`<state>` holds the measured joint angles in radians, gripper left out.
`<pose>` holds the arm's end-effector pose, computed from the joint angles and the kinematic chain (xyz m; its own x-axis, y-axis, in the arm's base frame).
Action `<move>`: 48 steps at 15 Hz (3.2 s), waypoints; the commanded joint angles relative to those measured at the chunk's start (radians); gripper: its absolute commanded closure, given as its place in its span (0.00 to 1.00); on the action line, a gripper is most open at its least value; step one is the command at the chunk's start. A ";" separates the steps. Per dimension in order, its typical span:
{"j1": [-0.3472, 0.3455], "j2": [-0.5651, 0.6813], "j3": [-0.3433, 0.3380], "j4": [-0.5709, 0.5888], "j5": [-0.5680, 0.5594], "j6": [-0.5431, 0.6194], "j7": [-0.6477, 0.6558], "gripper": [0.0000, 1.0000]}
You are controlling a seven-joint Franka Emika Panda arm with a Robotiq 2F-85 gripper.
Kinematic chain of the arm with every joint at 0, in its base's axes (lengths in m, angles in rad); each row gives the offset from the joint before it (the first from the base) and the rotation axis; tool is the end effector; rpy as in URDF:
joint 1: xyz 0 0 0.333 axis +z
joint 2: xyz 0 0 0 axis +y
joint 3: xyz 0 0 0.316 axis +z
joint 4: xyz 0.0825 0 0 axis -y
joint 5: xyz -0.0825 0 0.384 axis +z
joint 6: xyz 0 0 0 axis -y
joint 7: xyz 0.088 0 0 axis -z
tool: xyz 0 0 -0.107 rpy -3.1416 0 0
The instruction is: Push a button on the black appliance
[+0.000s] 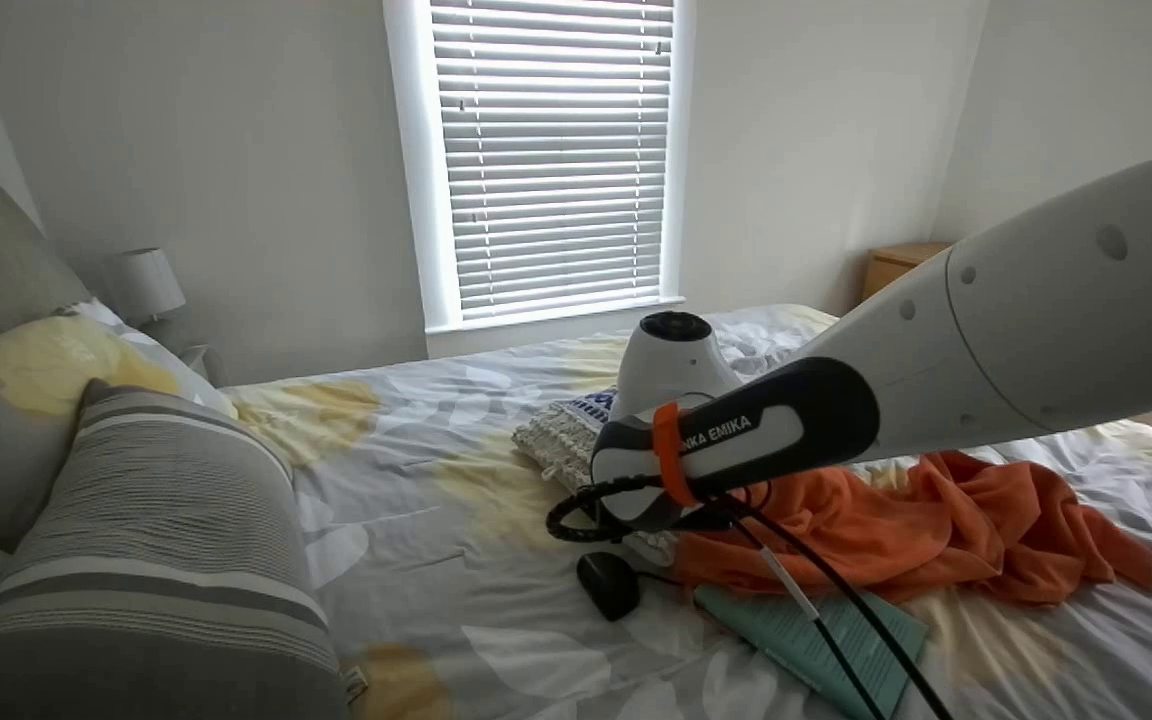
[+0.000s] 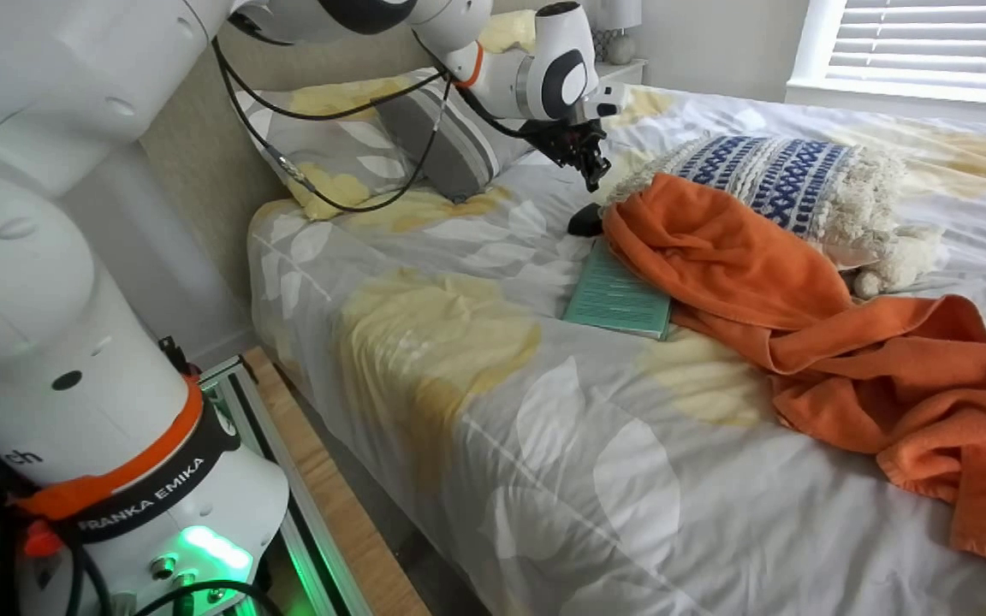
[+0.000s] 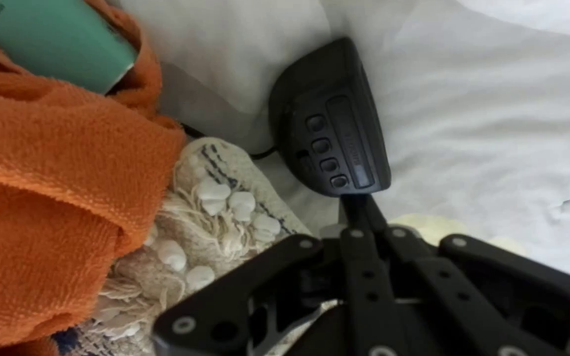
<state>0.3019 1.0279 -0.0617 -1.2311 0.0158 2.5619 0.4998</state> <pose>0.7524 0.1991 0.1705 0.9296 -0.2372 0.2821 -0.2150 -0.9707 -0.1078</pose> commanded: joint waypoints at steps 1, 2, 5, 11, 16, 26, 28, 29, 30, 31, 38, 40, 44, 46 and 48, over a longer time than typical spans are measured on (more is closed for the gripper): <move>0.031 0.088 -0.051 0.112 -0.012 -0.015 0.065 1.00; 0.035 0.105 -0.062 0.131 -0.015 -0.018 0.076 1.00; 0.038 0.144 -0.079 0.173 -0.017 -0.016 0.094 1.00; 0.037 0.197 -0.086 0.238 -0.020 -0.021 0.098 1.00; 0.028 0.235 -0.076 0.296 -0.019 -0.036 0.078 1.00; 0.027 0.279 -0.068 0.356 -0.023 -0.075 0.058 1.00; 0.026 0.287 -0.067 0.369 -0.026 -0.090 0.053 1.00; 0.026 0.292 -0.067 0.377 -0.027 -0.099 0.050 1.00; 0.026 0.297 -0.068 0.385 -0.029 -0.104 0.046 1.00; 0.027 0.301 -0.069 0.391 -0.032 -0.110 0.042 1.00; 0.030 0.350 -0.085 0.448 -0.084 -0.141 0.011 1.00; 0.019 0.368 -0.064 0.470 -0.085 -0.159 -0.018 1.00; 0.005 0.396 -0.023 0.514 -0.075 -0.203 -0.107 1.00; 0.002 0.409 -0.022 0.541 -0.079 -0.227 -0.128 1.00; -0.003 0.414 -0.019 0.569 -0.077 -0.237 -0.143 1.00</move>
<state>0.3156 1.3764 -0.1098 -0.7397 -0.0600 2.3761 0.3935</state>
